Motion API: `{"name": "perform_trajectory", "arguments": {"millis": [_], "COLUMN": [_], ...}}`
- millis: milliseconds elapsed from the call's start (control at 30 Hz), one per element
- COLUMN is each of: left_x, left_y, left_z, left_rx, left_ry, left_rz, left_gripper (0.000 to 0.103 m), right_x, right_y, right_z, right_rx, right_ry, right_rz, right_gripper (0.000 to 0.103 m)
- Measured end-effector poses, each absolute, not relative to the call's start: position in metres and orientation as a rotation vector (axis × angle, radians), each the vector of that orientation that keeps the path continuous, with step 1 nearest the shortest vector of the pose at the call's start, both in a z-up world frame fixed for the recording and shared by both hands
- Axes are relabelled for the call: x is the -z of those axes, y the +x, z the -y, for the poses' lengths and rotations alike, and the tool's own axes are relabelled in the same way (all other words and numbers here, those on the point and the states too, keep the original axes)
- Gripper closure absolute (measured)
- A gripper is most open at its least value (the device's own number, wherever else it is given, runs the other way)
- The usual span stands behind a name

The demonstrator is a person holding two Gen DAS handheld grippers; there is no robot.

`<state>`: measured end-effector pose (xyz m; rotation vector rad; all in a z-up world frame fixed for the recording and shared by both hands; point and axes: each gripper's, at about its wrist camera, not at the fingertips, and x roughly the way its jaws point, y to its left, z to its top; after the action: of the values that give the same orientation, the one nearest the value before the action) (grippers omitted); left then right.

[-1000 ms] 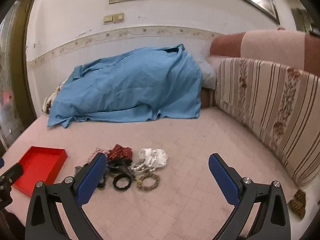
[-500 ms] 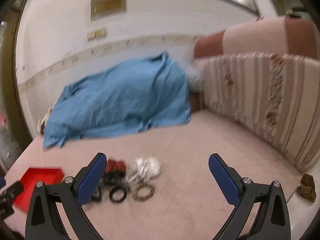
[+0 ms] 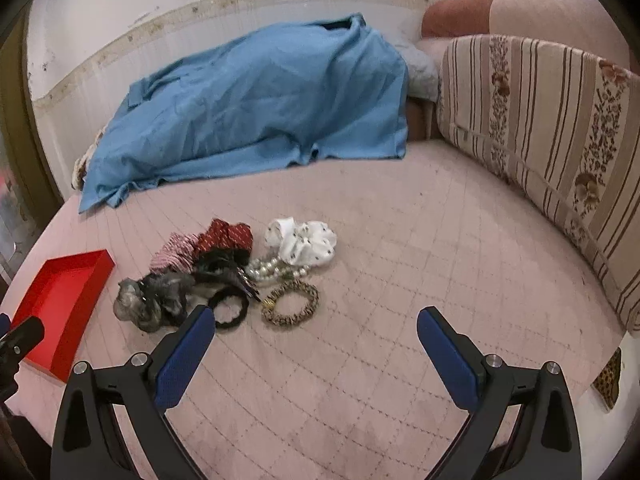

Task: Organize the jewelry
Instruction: 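Move both tools toward the accessory pile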

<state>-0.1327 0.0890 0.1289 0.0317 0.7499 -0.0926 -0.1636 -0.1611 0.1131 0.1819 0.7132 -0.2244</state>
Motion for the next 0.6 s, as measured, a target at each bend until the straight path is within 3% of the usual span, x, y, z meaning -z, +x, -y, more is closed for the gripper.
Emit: {"name": "perform_trajectory", "arguments": {"millis": [600], "left_x": [-0.107], "left_y": [-0.123], "left_z": [-0.081], "left_rx": [0.113], "left_ry": [0.065], "left_rz": [-0.836], "left_gripper": [0.007], "right_x": [-0.101], "right_y": [-0.155], "right_z": [0.155], "right_rx": [0.196], "right_ry": [0.168], "right_rz": [-0.778], "right_gripper": [0.002]}}
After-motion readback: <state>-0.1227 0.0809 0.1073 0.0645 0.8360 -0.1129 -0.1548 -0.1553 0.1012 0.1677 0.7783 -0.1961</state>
